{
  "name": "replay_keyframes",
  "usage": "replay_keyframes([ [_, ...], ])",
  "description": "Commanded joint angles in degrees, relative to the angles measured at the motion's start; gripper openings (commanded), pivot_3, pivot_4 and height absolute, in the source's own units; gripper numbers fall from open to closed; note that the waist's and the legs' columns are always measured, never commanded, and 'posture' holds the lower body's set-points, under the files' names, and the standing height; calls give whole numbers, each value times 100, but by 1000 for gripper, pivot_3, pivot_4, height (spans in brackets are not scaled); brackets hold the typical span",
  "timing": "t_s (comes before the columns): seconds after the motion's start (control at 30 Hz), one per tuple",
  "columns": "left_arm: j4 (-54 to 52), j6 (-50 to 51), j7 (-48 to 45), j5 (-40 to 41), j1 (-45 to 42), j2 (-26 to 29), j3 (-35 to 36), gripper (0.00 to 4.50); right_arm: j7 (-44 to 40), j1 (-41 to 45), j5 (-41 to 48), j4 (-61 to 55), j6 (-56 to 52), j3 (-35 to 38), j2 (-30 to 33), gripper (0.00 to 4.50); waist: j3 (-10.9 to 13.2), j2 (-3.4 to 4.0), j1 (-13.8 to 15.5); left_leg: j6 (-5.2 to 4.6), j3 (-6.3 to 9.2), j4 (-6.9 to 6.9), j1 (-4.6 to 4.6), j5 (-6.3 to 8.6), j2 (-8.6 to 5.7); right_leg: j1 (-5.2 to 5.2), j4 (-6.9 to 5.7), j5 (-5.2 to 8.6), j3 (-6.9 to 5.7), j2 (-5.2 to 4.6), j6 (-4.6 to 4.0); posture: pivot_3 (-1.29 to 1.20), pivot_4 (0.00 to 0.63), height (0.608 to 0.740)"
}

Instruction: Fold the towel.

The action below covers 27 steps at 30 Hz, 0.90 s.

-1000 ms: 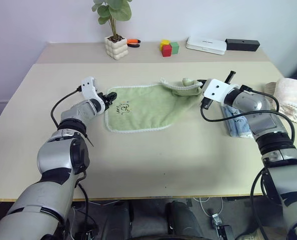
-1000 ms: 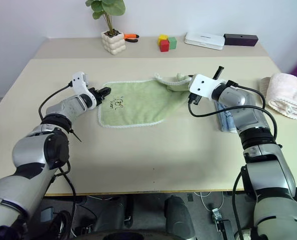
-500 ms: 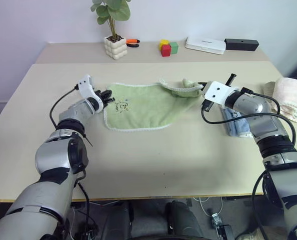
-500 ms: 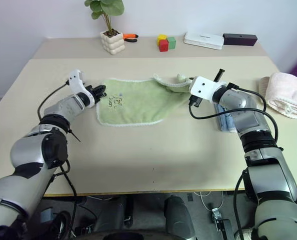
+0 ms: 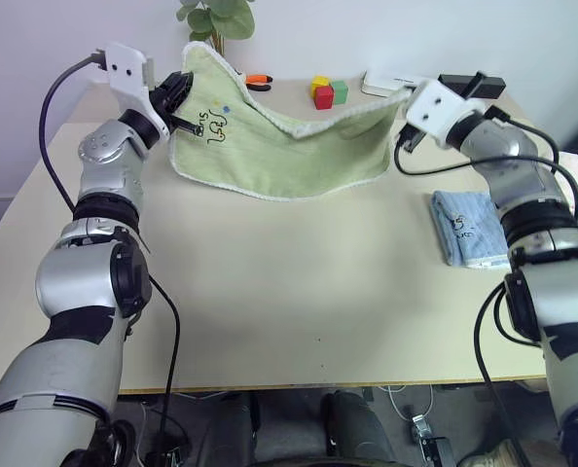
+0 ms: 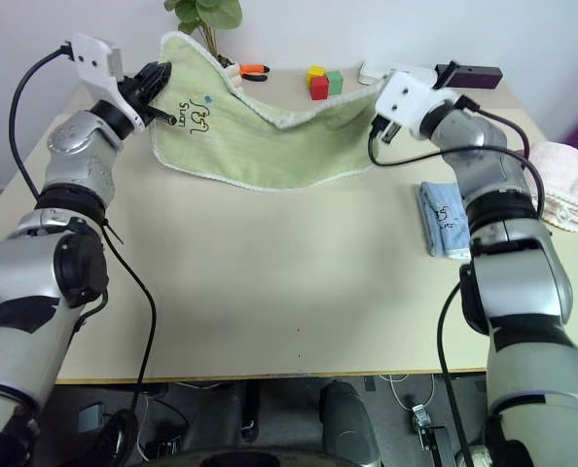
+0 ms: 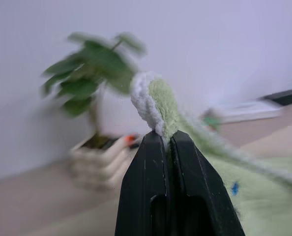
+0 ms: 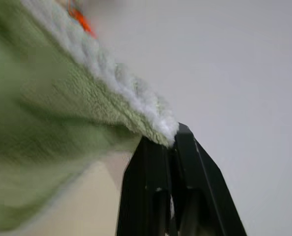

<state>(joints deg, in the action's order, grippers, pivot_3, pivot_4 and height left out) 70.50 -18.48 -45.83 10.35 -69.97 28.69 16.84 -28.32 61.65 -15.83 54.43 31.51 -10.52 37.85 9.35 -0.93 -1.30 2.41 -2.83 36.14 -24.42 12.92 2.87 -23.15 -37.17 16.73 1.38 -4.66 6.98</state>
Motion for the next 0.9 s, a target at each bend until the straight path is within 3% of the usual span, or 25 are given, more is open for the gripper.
replay_keyframes([
  [0.03, -565, -141, -951, 488, 437, 272, 272, 66, -902, -710, 648, -1296, -28, 274, 404, 0, 3, 4, -15, 0, 0, 2, -1, 0, 0, -2, -1, 0, 0, 0, 0, 0, 150, 740],
  [0.13, -1583, -89, -2118, 833, 1763, 521, 246, 66, -2118, -2436, 1792, -3405, -909, 556, 1039, 0, 2, 12, 0, 0, 0, 5, -3, 0, 1, -2, -3, 0, 0, -3, 0, 0, 150, 740],
  [0.23, -2368, -94, -2770, 822, 2895, 743, 1, 66, -2613, -3500, 2483, -4553, -1684, 897, 1453, 0, 3, 13, -6, -2, -1, 1, 5, 1, 7, 8, -1, 0, -2, 0, 0, 0, 150, 740],
  [0.47, -2956, -313, -3009, 731, 3866, 1072, -219, 66, -3266, -4539, 3042, -5706, -2728, 1186, 1900, 0, 3, 6, 129, -35, 25, 72, 15, 20, 13, 42, -32, -2, -23, 4, -7, 0, 150, 740],
  [0.57, -2971, 315, -3070, 929, 3865, 1217, -180, 958, -3361, -4772, 3065, -5985, -2980, 1137, 1846, 0, 3, 7, 191, -47, 27, 90, 15, 28, 12, 52, -30, -2, -24, 3, -7, 0, 150, 740],
  [0.8, -3633, 1085, -3466, 1233, 4589, 1459, -133, 4438, -3357, -4707, 2952, -5966, -3106, 1111, 1683, 0, 3, 7, 175, -53, 26, 91, 11, 31, 12, 48, -28, -1, -24, 3, -6, 0, 150, 740],
  [0.9, -3850, 1189, -3579, 1292, 4968, 1595, -84, 4438, -3356, -4693, 2881, -5919, -3066, 1094, 1653, 0, 3, 7, 170, -54, 26, 90, 11, 32, 14, 45, -29, -1, -23, 4, -6, 0, 150, 740],
])
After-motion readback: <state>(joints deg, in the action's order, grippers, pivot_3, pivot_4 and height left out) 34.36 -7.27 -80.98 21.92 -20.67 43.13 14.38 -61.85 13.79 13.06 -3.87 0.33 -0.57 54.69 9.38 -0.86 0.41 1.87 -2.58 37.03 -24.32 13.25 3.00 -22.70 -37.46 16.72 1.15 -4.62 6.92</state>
